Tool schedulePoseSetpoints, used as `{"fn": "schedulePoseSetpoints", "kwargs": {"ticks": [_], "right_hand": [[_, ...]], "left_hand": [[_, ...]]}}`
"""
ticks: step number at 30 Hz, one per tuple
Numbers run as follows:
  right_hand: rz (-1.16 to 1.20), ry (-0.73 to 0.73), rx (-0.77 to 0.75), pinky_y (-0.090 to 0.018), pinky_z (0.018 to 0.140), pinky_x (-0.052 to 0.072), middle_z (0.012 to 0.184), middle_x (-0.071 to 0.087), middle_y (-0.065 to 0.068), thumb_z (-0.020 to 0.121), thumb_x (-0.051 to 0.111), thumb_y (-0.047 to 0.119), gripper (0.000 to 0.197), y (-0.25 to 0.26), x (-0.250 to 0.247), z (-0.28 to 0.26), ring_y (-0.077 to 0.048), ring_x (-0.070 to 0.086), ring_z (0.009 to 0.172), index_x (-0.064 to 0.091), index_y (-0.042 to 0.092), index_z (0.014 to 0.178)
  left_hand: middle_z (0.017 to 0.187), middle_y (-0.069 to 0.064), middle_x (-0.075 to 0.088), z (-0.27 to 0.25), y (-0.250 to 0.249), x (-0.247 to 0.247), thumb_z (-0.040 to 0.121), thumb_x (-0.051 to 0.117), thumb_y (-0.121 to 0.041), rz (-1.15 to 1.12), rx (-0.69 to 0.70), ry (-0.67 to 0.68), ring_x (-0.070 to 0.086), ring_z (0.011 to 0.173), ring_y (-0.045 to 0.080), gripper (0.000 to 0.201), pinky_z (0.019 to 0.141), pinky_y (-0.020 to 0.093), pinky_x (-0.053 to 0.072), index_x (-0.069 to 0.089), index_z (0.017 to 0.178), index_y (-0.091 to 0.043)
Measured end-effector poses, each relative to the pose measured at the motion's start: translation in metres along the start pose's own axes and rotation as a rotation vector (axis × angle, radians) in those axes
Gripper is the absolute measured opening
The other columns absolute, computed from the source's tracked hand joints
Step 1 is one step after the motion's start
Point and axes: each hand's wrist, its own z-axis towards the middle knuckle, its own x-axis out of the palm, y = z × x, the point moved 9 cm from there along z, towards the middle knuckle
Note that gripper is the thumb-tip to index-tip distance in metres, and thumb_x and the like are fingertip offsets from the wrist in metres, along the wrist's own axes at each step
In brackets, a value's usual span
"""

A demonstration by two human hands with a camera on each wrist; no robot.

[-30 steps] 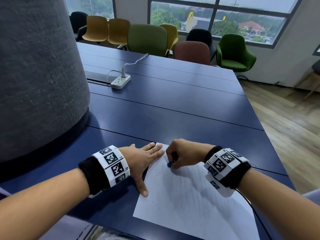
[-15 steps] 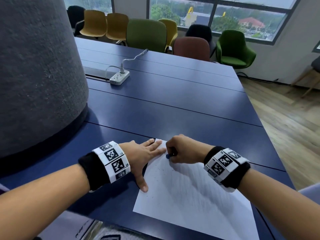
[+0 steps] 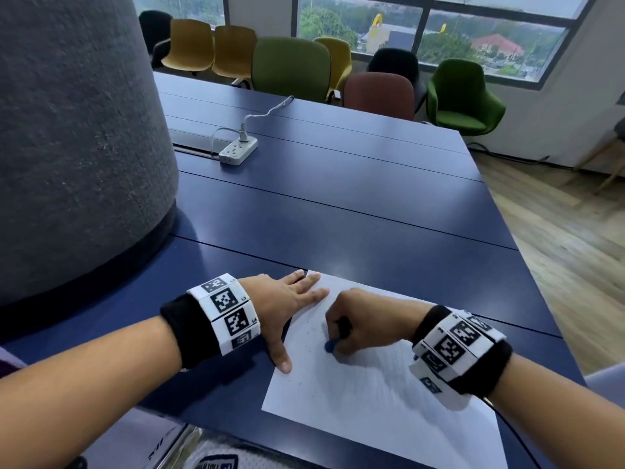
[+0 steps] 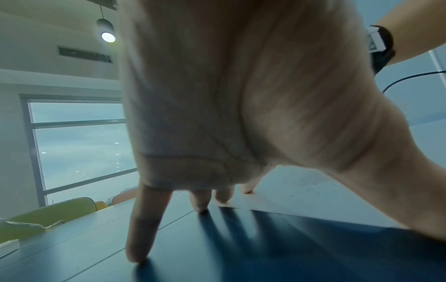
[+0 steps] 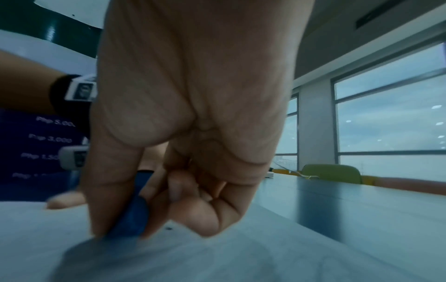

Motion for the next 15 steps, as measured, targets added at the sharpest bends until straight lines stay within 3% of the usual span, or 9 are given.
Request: {"fn": "schedulePoseSetpoints", "kwargs": {"ticks": [3,8,10,13,15], "right_hand": [[-0.032,-0.164,0.024,-0.013,0.049,0.031,0.061,0.052,0.013,0.082,0.071,0.026,0.019,-0.008,-0.016,0.001,-0.002,0.045,0.053,0.057,0.021,0.071],[-0.070,0.046,-0.064,-0.021,0.057,0.040,0.072,0.060,0.008,0.080,0.072,0.027,0.013,0.018,0.012,-0.010,-0.013,0.051,0.064,0.064,0.018,0.078],[-0.107,-0.019,-0.007,-0.026,0.060,0.042,0.072,0.059,0.009,0.081,0.072,0.029,0.013,0.011,-0.001,-0.005,-0.014,0.051,0.066,0.064,0.019,0.079],[-0.131,-0.140,0.019,-0.026,0.060,0.037,0.063,0.050,0.012,0.082,0.069,0.027,0.018,0.006,-0.011,-0.004,-0.012,0.046,0.062,0.054,0.024,0.072],[-0.100,-0.032,-0.038,-0.027,0.060,0.042,0.068,0.058,0.009,0.081,0.070,0.025,0.015,0.018,0.006,-0.010,-0.014,0.051,0.066,0.057,0.024,0.073]], "left_hand": [[0.161,-0.009,-0.025,0.001,0.000,0.001,0.058,0.081,-0.068,0.006,0.000,-0.009,-0.023,0.146,0.010,0.142,0.114,0.050,0.028,-0.018,0.154,-0.035],[0.161,-0.008,-0.025,0.001,0.000,-0.001,0.058,0.083,-0.066,0.018,-0.003,-0.016,-0.022,0.147,0.011,0.142,0.114,0.051,0.030,-0.017,0.154,-0.033],[0.161,-0.007,-0.024,0.002,0.000,0.000,0.057,0.082,-0.067,0.027,-0.004,-0.016,-0.021,0.148,0.012,0.143,0.113,0.051,0.031,-0.017,0.154,-0.033],[0.162,-0.006,-0.024,0.004,0.000,0.001,0.057,0.082,-0.068,0.031,-0.001,-0.021,-0.021,0.148,0.012,0.141,0.112,0.051,0.032,-0.017,0.154,-0.037],[0.161,-0.007,-0.025,0.003,0.000,0.001,0.058,0.082,-0.067,0.021,-0.003,-0.013,-0.021,0.148,0.012,0.140,0.113,0.053,0.030,-0.017,0.153,-0.039]]}}
